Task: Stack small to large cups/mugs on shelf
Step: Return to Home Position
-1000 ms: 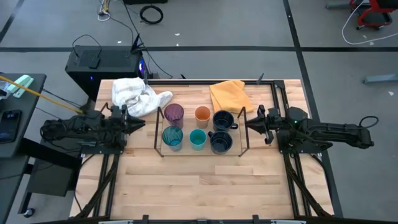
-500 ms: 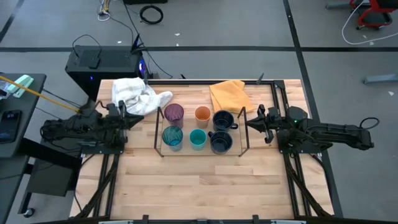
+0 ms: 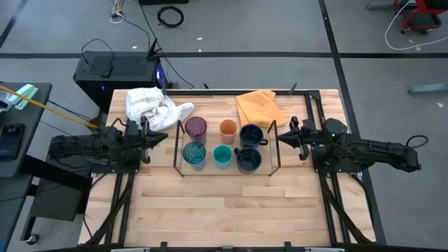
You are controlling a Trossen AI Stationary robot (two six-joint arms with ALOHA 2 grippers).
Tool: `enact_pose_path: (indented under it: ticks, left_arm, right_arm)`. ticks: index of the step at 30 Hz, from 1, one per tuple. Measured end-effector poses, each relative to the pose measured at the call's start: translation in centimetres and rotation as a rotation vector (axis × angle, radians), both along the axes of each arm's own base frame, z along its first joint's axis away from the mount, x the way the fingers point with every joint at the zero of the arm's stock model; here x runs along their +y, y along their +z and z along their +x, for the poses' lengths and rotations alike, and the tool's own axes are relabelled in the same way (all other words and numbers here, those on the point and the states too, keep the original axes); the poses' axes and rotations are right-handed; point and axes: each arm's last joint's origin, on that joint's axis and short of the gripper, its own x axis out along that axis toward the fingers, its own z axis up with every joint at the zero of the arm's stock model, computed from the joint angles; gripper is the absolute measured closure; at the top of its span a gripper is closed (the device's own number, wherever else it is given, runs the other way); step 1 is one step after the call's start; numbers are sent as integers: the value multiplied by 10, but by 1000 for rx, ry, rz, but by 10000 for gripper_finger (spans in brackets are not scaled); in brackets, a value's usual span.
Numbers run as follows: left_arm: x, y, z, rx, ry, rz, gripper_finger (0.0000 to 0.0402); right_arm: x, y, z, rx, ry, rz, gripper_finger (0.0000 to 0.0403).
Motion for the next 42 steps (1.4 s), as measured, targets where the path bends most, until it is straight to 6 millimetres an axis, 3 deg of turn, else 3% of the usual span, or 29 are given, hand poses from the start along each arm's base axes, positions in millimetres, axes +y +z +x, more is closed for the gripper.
enact_pose_path:
  ticks: [8, 16, 22, 31, 42]
  left_arm:
    - [0, -1, 0, 14, -9, 3, 378]
    - [-1, -4, 0, 47, -25, 9, 395]
    - [-1, -4, 0, 48, -19, 16, 377]
    - [-1, -6, 0, 40, -21, -80, 395]
    - [-1, -6, 0, 39, -22, -84, 346]
  right_arm:
    - [-3, -1, -1, 7, 2, 2, 399]
    - [-5, -1, -2, 8, 1, -6, 394]
    - [-6, -1, -2, 8, -6, -6, 396]
    - [-6, -1, -2, 10, -8, 16, 379]
    - [-6, -1, -2, 10, -8, 18, 379]
